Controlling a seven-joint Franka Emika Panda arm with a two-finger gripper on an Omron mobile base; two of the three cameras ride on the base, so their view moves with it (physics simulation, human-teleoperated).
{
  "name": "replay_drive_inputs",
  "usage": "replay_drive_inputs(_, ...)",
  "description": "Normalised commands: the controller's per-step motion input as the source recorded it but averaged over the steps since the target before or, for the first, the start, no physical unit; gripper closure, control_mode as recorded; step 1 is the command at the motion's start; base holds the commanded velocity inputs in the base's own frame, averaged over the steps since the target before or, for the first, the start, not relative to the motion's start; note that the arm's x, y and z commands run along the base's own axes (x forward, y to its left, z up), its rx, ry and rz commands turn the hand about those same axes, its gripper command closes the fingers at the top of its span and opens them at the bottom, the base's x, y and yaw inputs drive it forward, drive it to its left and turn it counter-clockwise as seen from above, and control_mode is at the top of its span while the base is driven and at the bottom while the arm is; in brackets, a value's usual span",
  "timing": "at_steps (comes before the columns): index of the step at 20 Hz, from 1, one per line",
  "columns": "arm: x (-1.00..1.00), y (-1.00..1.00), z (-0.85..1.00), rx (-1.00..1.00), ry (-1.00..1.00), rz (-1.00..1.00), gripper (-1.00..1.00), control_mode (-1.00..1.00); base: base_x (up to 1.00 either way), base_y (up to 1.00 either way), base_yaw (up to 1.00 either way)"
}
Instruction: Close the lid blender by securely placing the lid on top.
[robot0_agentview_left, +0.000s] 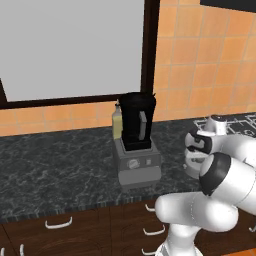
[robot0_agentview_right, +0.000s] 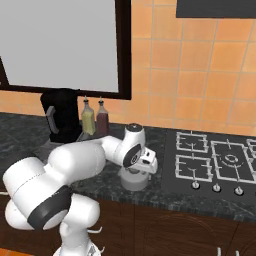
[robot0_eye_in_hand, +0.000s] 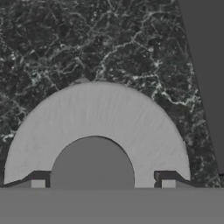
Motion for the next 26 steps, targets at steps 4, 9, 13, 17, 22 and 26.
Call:
replay_drive_inputs(4, 0.0, 0.01, -0.39, 0.0, 0.07, 0.0, 1.0, -1.0, 0.0, 0.0, 0.0)
replay_drive_inputs(9, -0.04, 0.13, -0.43, -0.01, 0.07, 0.0, 1.0, -1.0, 0.0, 0.0, 0.0)
replay_drive_inputs(13, -0.06, 0.26, -0.44, -0.04, 0.06, 0.0, 1.0, -1.0, 0.0, 0.0, 0.0)
replay_drive_inputs(17, -0.01, 0.09, -0.24, -0.01, 0.01, 0.0, 1.0, -1.0, 0.0, 0.0, 0.0)
replay_drive_inputs(22, 0.0, 0.0, -0.07, 0.0, -0.01, 0.0, 1.0, -1.0, 0.0, 0.0, 0.0)
replay_drive_inputs(26, -0.15, 0.0, 0.35, 0.0, -0.01, 0.01, 1.0, -1.0, 0.0, 0.0, 0.0)
